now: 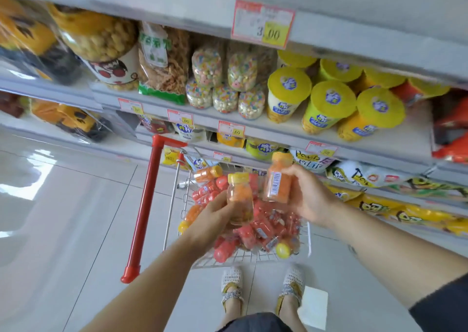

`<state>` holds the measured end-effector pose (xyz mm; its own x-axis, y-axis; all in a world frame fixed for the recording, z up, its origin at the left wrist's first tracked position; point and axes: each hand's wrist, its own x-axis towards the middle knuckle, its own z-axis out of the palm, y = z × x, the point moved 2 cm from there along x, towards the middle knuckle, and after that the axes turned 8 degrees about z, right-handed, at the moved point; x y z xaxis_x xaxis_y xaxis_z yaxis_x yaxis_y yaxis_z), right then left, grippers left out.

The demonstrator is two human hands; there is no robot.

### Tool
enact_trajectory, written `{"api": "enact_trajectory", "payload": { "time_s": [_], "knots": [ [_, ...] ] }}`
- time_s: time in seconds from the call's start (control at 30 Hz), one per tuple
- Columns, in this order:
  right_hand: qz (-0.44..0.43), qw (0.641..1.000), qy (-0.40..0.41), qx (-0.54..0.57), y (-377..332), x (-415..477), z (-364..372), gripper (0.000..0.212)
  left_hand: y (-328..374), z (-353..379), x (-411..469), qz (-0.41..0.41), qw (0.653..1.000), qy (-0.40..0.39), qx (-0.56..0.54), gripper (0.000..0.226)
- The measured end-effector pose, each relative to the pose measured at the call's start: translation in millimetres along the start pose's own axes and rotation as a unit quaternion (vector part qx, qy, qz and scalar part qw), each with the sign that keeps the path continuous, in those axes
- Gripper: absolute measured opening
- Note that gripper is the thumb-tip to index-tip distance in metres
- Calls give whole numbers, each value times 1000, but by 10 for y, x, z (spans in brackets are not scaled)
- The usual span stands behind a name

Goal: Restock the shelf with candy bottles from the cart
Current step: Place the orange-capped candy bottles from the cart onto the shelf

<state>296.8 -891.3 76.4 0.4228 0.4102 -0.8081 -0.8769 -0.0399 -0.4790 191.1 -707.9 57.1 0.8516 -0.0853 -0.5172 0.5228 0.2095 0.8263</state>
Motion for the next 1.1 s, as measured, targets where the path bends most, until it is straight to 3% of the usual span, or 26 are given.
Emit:
{"api": "enact_trajectory", "payload": {
  "time_s": [0.1,0.2,0.33,0.4,0.5,0.6,0.73,0.9,1.0,1.1],
  "knots": [
    [1,996,-22,85,-252,-574,-49,34,536,435,-97,1,996,-22,-91,48],
    [-22,990,-54,130,-480,-1123,-129,35,945,888,-194,2,989,-53,-137,63],
    [-86,984,-75,138,-662,-1738,-402,73,1311,1476,-301,24,975,-98,-196,43],
    [-116,984,-68,119,-730,-1997,-586,80,1467,1765,-353,31,970,-118,-212,39],
    [-161,982,-48,90,-856,-2346,-827,73,1641,2157,-366,43,968,-147,-201,40],
    [-203,974,-28,92,-971,-2586,-1114,43,1788,2501,-307,66,969,-162,-173,34],
    [-243,967,-16,74,-1111,-2796,-1458,31,2008,2801,-136,92,969,-172,-151,44],
    [-349,936,17,34,-1454,-2998,-1633,39,2421,3045,20,250,963,-100,16,45],
    [-413,907,85,-17,-1704,-3064,-1643,52,2783,3069,146,385,906,-26,176,29],
    [-451,879,153,-25,-1917,-3090,-1618,47,3125,3053,389,432,861,33,268,47]
  ]
}}
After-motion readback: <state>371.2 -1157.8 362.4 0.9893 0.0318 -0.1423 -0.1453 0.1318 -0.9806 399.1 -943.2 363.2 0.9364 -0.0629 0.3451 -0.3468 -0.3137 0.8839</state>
